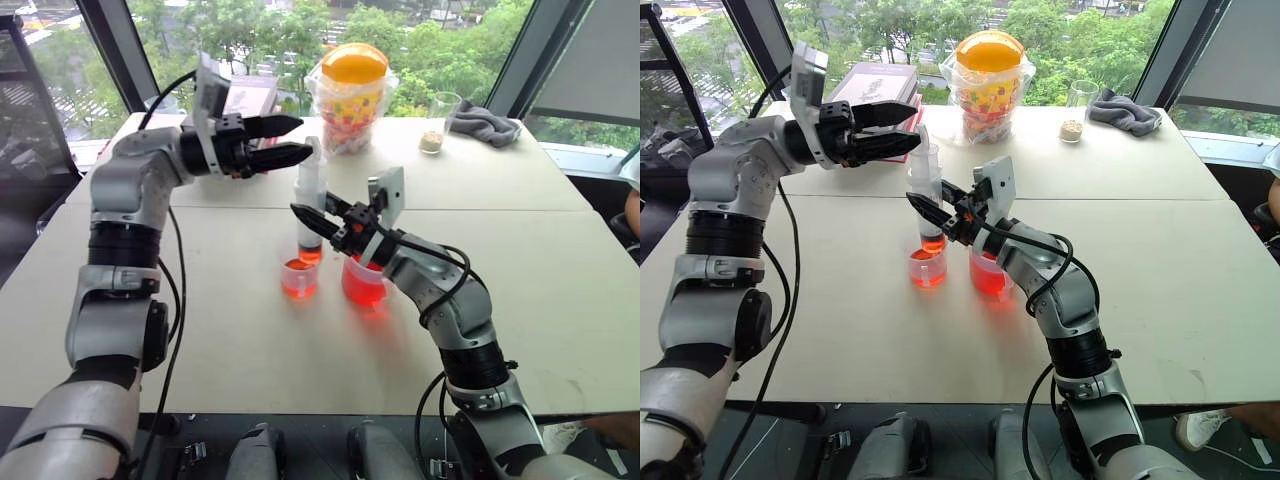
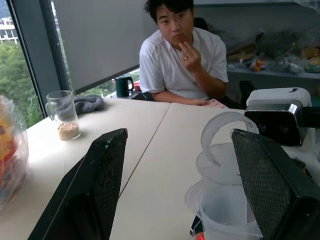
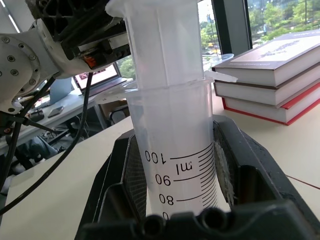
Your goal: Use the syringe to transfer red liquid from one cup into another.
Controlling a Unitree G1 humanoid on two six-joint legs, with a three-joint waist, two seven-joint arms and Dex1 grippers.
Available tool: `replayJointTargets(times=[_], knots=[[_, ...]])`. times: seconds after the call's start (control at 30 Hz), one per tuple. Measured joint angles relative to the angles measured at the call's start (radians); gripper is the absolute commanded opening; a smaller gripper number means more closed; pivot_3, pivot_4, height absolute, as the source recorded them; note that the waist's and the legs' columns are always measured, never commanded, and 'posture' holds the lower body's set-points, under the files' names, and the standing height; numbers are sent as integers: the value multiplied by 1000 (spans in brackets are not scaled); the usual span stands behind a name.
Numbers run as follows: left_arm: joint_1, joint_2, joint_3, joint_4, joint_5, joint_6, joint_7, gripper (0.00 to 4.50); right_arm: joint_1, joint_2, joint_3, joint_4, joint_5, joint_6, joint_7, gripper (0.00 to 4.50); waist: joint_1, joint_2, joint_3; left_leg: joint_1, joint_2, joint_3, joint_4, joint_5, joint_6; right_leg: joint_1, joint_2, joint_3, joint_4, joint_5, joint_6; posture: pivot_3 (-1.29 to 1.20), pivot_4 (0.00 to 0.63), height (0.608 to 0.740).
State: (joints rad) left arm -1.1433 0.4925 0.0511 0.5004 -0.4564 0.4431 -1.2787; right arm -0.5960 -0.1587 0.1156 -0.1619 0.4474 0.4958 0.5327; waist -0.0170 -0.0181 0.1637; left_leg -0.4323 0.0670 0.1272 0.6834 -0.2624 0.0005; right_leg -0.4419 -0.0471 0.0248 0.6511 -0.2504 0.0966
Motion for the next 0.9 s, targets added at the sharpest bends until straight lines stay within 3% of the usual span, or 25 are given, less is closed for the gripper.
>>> replayJointTargets(times=[0.13, 0.9], knots=[[-4, -15, -7, 10, 2, 0, -30, 34, 0, 0, -4, 0, -7, 0, -7, 1555, -1, 0, 0, 0, 0, 0, 0, 0, 0, 0, 0, 0, 0, 0, 0, 0, 150, 740], [53, 55, -30, -111, 18, 27, -68, 34, -42, 28, -3, -2, 38, 77, -8, 1555, -1, 0, 0, 0, 0, 0, 0, 0, 0, 0, 0, 0, 0, 0, 0, 0, 150, 740]])
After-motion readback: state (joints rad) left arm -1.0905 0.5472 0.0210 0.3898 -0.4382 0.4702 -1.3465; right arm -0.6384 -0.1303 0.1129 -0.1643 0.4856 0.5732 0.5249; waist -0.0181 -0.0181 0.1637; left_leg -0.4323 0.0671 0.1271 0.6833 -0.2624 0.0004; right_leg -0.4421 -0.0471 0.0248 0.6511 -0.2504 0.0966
